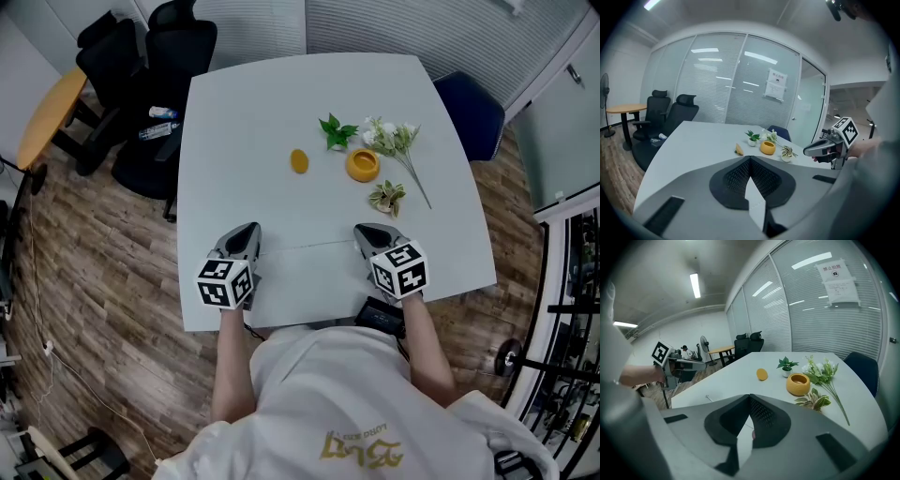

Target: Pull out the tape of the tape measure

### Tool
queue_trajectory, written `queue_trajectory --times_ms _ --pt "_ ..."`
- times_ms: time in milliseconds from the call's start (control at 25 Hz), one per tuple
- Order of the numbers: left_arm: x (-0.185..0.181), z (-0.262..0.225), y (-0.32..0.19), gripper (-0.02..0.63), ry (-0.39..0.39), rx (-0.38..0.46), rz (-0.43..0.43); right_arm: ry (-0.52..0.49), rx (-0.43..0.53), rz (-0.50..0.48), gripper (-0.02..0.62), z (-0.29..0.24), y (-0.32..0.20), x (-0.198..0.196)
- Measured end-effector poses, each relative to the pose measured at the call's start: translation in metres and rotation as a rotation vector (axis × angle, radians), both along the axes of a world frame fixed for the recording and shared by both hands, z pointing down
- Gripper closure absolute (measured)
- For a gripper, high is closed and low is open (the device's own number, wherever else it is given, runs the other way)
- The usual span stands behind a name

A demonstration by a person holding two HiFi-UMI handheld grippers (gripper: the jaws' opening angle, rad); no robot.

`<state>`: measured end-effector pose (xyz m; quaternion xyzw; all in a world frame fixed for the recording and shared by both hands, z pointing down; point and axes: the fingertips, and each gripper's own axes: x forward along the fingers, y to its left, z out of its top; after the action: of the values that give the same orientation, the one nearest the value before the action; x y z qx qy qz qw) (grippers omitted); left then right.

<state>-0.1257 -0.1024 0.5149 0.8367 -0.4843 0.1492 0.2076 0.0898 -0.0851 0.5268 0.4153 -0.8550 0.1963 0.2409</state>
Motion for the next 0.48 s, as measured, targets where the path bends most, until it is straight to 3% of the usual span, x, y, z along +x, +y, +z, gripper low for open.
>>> queue_trajectory --times_ms 320,480 --pt "0.0003 0.0044 0.0002 0.601 0.006 -0.017 0.008 0.005 -0.009 0.003 0.58 0.0019 -0.0014 0.0015" --pt "0.0016 0.0086 0.0022 0.601 -0.042 -0.02 0.023 0.005 -0.009 0.002 0.58 0.0027 -0.0017 0.0016"
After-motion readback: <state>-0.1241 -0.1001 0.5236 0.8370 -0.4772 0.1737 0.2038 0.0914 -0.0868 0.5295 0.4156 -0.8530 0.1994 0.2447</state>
